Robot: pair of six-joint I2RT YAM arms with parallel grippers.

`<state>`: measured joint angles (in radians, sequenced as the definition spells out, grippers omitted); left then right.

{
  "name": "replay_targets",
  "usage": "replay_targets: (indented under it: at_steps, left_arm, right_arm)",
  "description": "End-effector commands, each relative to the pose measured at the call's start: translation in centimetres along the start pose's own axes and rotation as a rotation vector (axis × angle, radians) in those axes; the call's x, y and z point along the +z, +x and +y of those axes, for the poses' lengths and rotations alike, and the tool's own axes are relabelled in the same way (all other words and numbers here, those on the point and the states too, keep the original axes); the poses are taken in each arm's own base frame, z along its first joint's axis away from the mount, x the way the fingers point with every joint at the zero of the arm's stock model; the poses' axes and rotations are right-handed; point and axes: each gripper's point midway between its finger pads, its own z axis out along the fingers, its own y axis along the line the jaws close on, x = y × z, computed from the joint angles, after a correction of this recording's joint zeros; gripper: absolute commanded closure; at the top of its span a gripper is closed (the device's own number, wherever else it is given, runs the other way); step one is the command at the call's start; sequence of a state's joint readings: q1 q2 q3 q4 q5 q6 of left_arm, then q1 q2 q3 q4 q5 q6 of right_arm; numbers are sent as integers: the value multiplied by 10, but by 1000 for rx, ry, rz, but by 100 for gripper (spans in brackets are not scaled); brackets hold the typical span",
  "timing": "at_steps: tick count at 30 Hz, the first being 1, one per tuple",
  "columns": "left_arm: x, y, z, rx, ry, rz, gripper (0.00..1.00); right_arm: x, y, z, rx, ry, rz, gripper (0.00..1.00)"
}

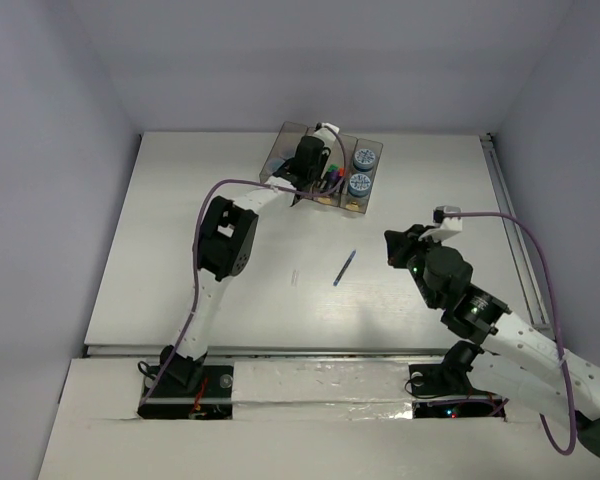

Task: Sort the stationery into containers
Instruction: Place the pen in the storage box.

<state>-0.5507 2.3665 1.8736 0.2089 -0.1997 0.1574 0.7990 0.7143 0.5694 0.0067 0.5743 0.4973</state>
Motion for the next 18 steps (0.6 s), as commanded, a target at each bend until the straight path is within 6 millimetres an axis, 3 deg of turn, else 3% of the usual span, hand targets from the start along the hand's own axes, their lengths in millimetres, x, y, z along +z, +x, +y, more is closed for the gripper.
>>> replay_targets:
  at_steps: [1,7,9,13,18]
  left_arm:
    - [-4,-26,1,-33,-16,-38,100]
    - [-4,-23,5,-39,-39,-28,100]
    - [-6,-25,6,-45,-41,-33,92]
    - [-20,-49,10,-66,-38,-84,72]
    - [-36,-82,15,-74,-30,-140,64]
  right_arm:
    - [-1,-12,-3,16,12,-48,92]
    - [-4,-16,-2,30,4,-61,92]
    - [-4,-15,-2,28,3,-58,92]
    - [-2,-12,-1,28,1,-46,92]
    - [-3,-15,1,30,-6,-48,92]
